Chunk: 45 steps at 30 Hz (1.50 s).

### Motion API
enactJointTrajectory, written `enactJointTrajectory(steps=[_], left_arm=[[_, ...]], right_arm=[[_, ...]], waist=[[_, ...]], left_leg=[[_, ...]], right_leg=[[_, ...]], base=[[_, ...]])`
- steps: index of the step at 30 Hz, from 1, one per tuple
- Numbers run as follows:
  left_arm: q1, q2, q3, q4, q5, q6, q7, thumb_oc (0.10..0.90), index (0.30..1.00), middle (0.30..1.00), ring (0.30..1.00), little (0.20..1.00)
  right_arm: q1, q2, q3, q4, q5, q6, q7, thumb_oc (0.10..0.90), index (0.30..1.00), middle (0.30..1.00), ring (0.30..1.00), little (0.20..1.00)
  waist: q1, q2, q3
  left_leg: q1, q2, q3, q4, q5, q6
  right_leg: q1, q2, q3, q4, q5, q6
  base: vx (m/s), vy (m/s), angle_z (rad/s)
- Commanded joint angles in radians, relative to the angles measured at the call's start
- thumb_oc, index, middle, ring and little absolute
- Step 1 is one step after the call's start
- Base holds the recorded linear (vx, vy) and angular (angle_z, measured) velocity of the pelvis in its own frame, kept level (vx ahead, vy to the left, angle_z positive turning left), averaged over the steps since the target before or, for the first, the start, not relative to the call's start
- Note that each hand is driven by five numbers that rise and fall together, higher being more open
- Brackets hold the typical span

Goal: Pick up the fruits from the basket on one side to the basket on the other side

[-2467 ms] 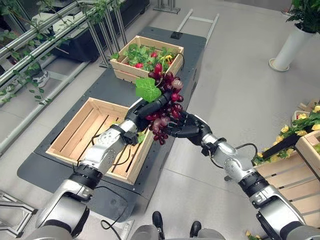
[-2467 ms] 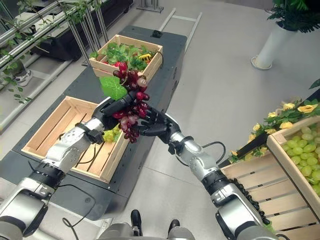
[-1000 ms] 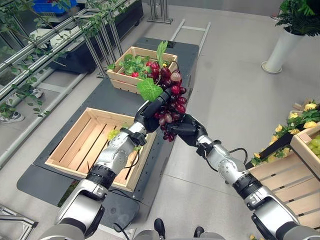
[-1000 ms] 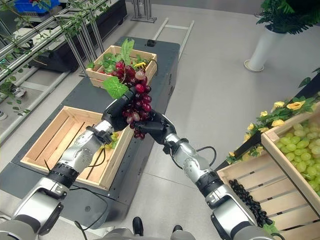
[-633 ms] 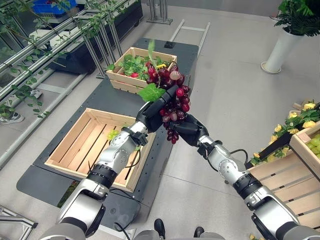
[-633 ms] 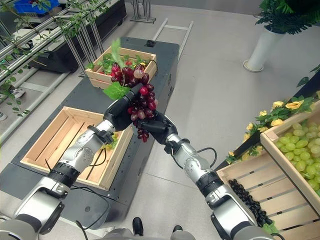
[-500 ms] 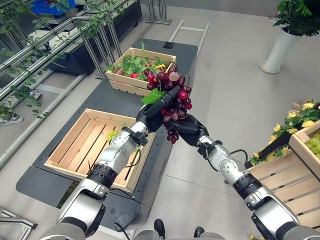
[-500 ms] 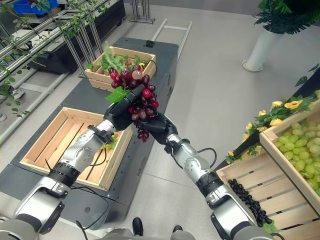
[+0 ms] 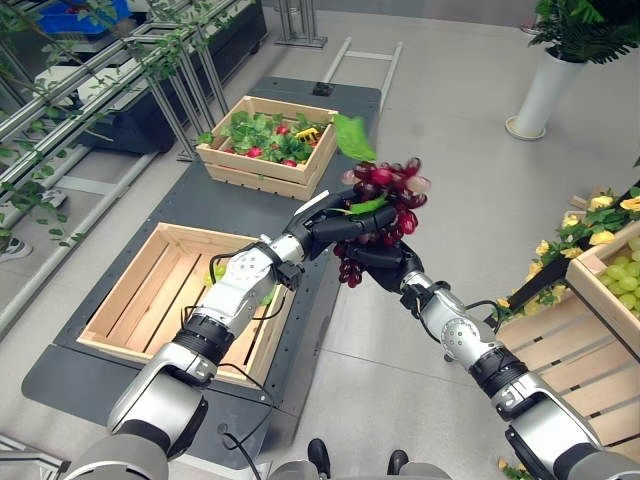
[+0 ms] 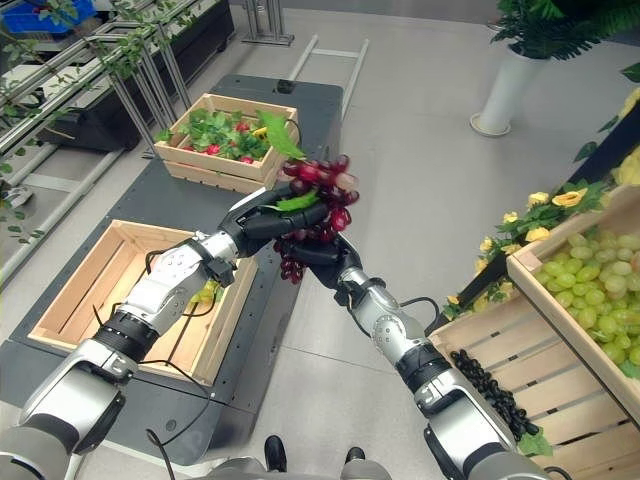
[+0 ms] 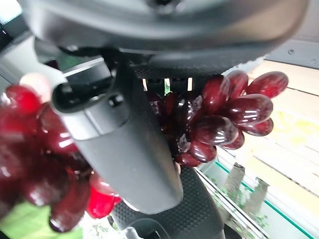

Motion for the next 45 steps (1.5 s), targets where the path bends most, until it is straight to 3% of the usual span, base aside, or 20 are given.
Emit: enactJointTrajectory(steps=[1, 6, 20, 25, 29, 35, 45], left_arm=[[-0.092, 0.122, 0.050, 0.225, 0.065, -0.098, 0.143, 0.800, 0.900, 0.900, 0.900, 0.900], [-0.066, 0.135, 0.078, 0.213, 0.027, -0.118, 0.183, 0.800, 0.900, 0.900, 0.900, 0.900], [0.024, 0.098, 0.206, 0.158, 0.027, -0.273, 0.443, 0.800, 0.900, 0.900, 0.900, 0.900], [0.029, 0.104, 0.220, 0.139, 0.195, -0.381, 0.593, 0.800, 0.900, 0.900, 0.900, 0.900], [0.025, 0.122, 0.205, 0.122, 0.306, -0.420, 0.675, 0.800, 0.900, 0.900, 0.900, 0.900], [0.021, 0.157, 0.173, 0.061, 0.547, -0.478, 0.881, 0.800, 0.900, 0.900, 0.900, 0.900], [0.009, 0.176, 0.140, 0.003, 0.641, -0.468, 0.984, 0.800, 0.900, 0.900, 0.900, 0.900]], right_arm=[[-0.053, 0.021, -0.182, 0.006, 0.029, -0.211, 0.072, 0.400, 0.300, 0.300, 0.300, 0.300], [0.015, -0.009, -0.220, 0.027, 0.016, -0.208, 0.081, 0.400, 0.300, 0.300, 0.300, 0.300], [0.268, -0.011, -0.298, 0.125, 0.022, -0.168, 0.218, 0.400, 0.300, 0.300, 0.300, 0.300], [0.343, 0.009, -0.303, 0.159, 0.046, -0.165, 0.254, 0.400, 0.300, 0.300, 0.300, 0.300], [0.375, 0.012, -0.303, 0.167, 0.047, -0.169, 0.265, 0.400, 0.300, 0.300, 0.300, 0.300], [0.427, 0.020, -0.311, 0.186, 0.070, -0.164, 0.290, 0.400, 0.300, 0.300, 0.300, 0.300], [0.458, 0.039, -0.304, 0.200, 0.085, -0.162, 0.298, 0.400, 0.300, 0.300, 0.300, 0.300]], waist=[[-0.022, 0.021, -0.170], [-0.040, 0.023, -0.162], [-0.098, 0.031, -0.137], [-0.109, 0.033, -0.133], [-0.115, 0.033, -0.132], [-0.118, 0.030, -0.137], [-0.116, 0.023, -0.144]], left_leg=[[0.025, 0.005, 0.006, 0.001, -0.117, -0.046], [0.026, 0.009, 0.023, 0.001, -0.117, -0.047], [0.045, 0.018, 0.058, 0.001, -0.131, -0.055], [0.046, 0.022, 0.065, 0.001, -0.129, -0.059], [0.046, 0.024, 0.068, 0.001, -0.128, -0.063], [0.047, 0.026, 0.068, 0.001, -0.129, -0.066], [0.045, 0.025, 0.058, 0.001, -0.132, -0.066]], right_leg=[[-0.058, 0.025, 0.003, 0.000, -0.006, -0.014], [-0.065, 0.028, 0.016, 0.000, -0.003, -0.012], [-0.064, 0.039, 0.051, 0.004, -0.015, -0.010], [-0.066, 0.043, 0.053, 0.008, -0.019, -0.013], [-0.066, 0.044, 0.052, 0.006, -0.018, -0.014], [-0.061, 0.045, 0.046, 0.002, -0.017, -0.014], [-0.061, 0.047, 0.043, 0.003, -0.016, -0.015]], base=[[-0.01, 0.005, -0.12], [-0.01, 0.001, -0.15], [0.02, -0.016, -0.13], [0.02, -0.054, -0.10], [0.01, -0.031, -0.02], [0.01, -0.016, 0.00], [0.00, 0.000, 0.00]])
